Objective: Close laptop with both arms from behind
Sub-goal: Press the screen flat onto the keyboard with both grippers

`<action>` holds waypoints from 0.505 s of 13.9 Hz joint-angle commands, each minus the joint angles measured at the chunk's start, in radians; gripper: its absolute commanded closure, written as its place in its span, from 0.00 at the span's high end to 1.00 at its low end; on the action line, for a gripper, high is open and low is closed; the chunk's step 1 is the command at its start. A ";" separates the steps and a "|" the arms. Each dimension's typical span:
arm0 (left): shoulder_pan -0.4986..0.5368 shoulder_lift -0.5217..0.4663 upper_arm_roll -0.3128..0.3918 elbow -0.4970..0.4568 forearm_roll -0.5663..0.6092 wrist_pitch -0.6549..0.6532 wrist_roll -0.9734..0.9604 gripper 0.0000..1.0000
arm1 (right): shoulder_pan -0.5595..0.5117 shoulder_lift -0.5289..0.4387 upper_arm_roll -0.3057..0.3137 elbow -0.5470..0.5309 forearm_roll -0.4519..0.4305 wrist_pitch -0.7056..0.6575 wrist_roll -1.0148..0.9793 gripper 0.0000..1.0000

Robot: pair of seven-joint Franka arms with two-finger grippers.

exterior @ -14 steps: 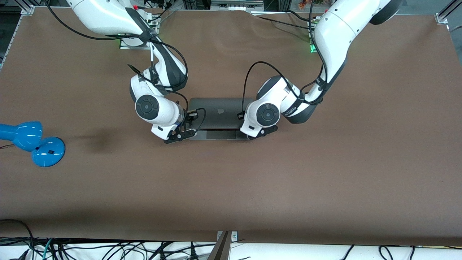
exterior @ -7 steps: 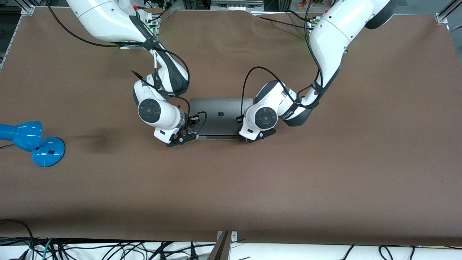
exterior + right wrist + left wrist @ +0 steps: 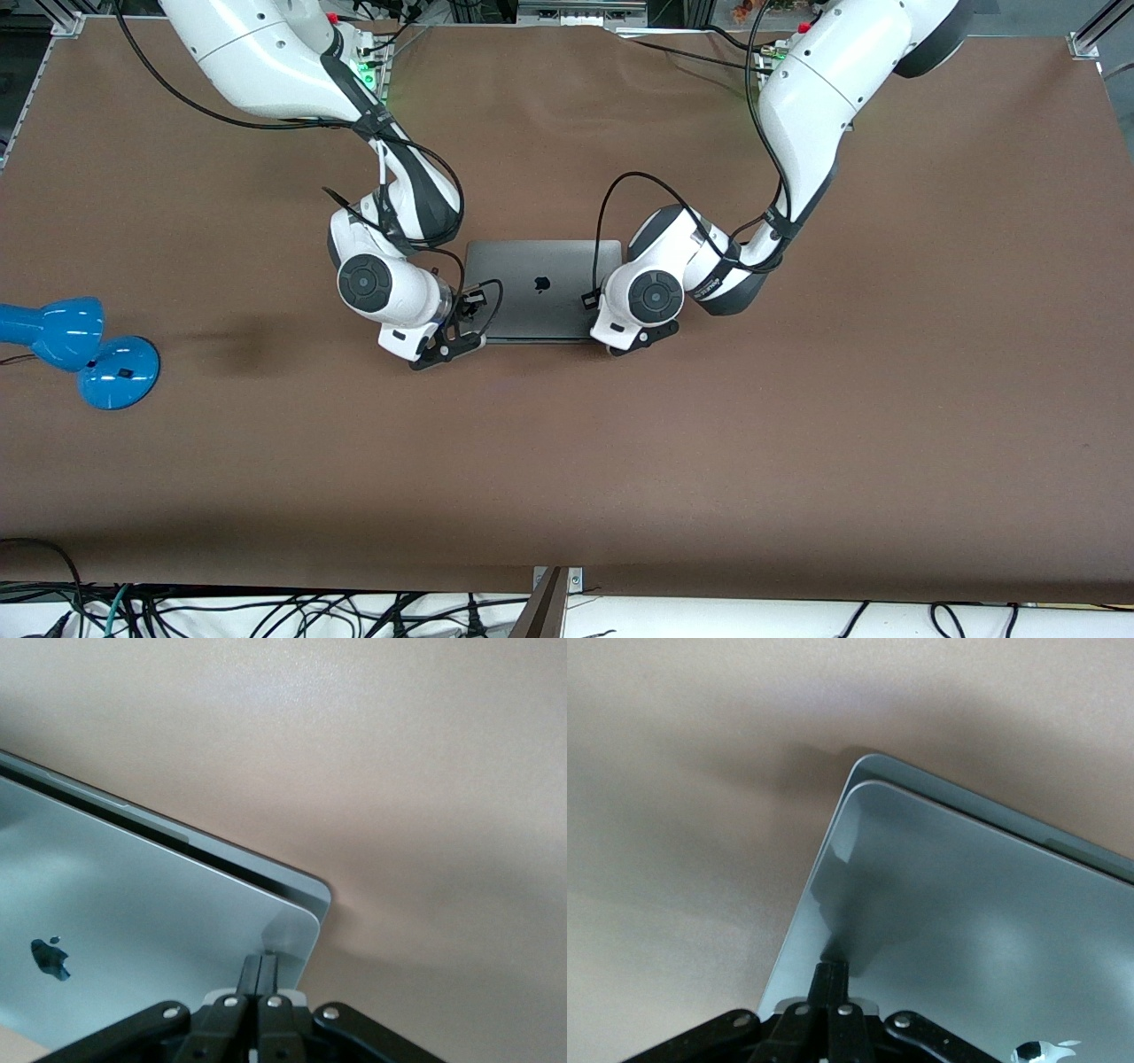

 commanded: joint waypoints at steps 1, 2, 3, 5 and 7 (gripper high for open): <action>-0.032 0.031 0.029 0.042 0.034 0.006 -0.005 0.00 | -0.001 0.034 -0.004 0.018 -0.012 0.038 -0.058 0.00; -0.043 0.032 0.037 0.042 0.034 0.026 -0.007 0.00 | -0.001 0.037 -0.004 0.019 -0.013 0.047 -0.061 0.00; -0.046 0.038 0.039 0.042 0.034 0.029 -0.005 0.00 | 0.000 0.038 -0.004 0.018 -0.013 0.049 -0.061 0.00; -0.044 0.042 0.039 0.042 0.034 0.031 -0.005 0.00 | 0.002 0.055 -0.004 0.019 -0.012 0.056 -0.061 0.00; -0.046 0.042 0.040 0.042 0.034 0.031 -0.004 0.00 | 0.007 0.066 -0.002 0.019 -0.015 0.093 -0.063 0.00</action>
